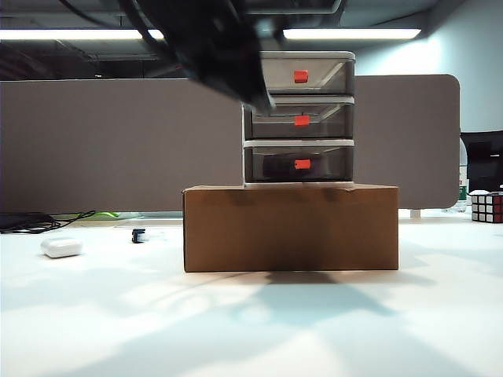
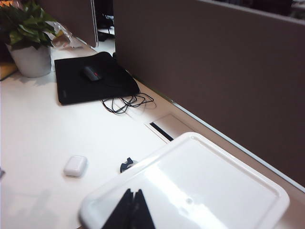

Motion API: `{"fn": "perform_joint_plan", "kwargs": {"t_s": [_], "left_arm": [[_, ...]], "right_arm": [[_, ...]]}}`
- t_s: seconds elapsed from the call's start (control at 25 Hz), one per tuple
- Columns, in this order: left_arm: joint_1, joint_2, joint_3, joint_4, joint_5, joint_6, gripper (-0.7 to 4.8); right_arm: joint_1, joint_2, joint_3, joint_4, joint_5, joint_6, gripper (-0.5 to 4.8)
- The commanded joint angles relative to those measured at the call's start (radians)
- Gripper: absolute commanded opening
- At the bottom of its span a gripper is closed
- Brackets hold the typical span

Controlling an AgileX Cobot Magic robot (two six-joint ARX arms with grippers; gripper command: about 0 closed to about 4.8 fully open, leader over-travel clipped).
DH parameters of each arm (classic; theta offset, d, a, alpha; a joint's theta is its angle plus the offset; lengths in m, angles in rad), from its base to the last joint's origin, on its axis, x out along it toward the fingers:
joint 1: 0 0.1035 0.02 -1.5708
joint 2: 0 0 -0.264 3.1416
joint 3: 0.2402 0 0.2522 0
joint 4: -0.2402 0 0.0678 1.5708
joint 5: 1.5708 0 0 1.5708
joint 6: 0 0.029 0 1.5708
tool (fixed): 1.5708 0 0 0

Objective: Open the third layer of the drawer on the table, pick up a pack of napkins on the table and put it in, and finally close the drawer.

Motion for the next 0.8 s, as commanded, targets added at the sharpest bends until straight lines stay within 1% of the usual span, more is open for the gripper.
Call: {"fn": "perform_joint_plan", "kwargs": {"t_s": [0.04, 0.08, 0.12, 0.16, 0.24, 0.28, 0.32, 0.36, 0.4, 0.48, 0.56, 0.64, 0.8], "left_arm": [[-0.001, -0.172, -0.104, -0.018, 0.005, 0.001, -0.06], [-0.001, -0.284, -0.171, -0.039, -0.003, 0.001, -0.06], [-0.001, -0.389, -0.237, -0.064, -0.034, -0.002, -0.06], [-0.001, -0.439, -0.268, -0.076, -0.052, -0.004, -0.06], [-0.002, -0.558, -0.335, -0.106, -0.078, -0.040, -0.06], [-0.002, -0.618, -0.371, -0.107, -0.077, -0.085, -0.06], [-0.002, -0.697, -0.421, -0.089, -0.077, -0.151, -0.06], [-0.002, -0.747, -0.457, -0.066, -0.078, -0.169, -0.06], [-0.002, -0.831, -0.522, -0.025, -0.085, -0.183, -0.06], [-0.007, -0.883, -0.575, 0.017, -0.090, -0.200, -0.06], [-0.019, -0.931, -0.629, 0.036, -0.137, -0.226, -0.06], [-0.028, -0.972, -0.673, 0.037, -0.169, -0.232, -0.06], [-0.039, -1.017, -0.747, 0.073, -0.171, -0.242, -0.06]], "right_arm": [[-0.003, -0.085, -0.019, -0.066, 0.005, -0.008, -0.06], [-0.003, -0.159, -0.069, -0.067, 0.009, -0.007, -0.06], [-0.003, -0.230, -0.127, -0.067, 0.029, 0.006, -0.06], [-0.003, -0.276, -0.169, -0.066, 0.032, 0.020, -0.06], [-0.003, -0.351, -0.241, -0.065, 0.036, 0.051, -0.06], [-0.003, -0.398, -0.288, -0.065, 0.060, 0.066, -0.06], [-0.003, -0.476, -0.365, -0.065, 0.098, 0.081, -0.06], [-0.003, -0.513, -0.403, -0.065, 0.106, 0.088, -0.06], [0.001, -0.589, -0.486, -0.061, 0.110, 0.137, -0.06], [0.001, -0.657, -0.569, -0.050, 0.116, 0.177, -0.06], [0.002, -0.723, -0.638, -0.051, 0.143, 0.193, -0.06], [0.002, -0.789, -0.707, -0.045, 0.159, 0.217, -0.06], [0.002, -0.927, -0.838, -0.039, 0.228, 0.259, -0.06]]}}
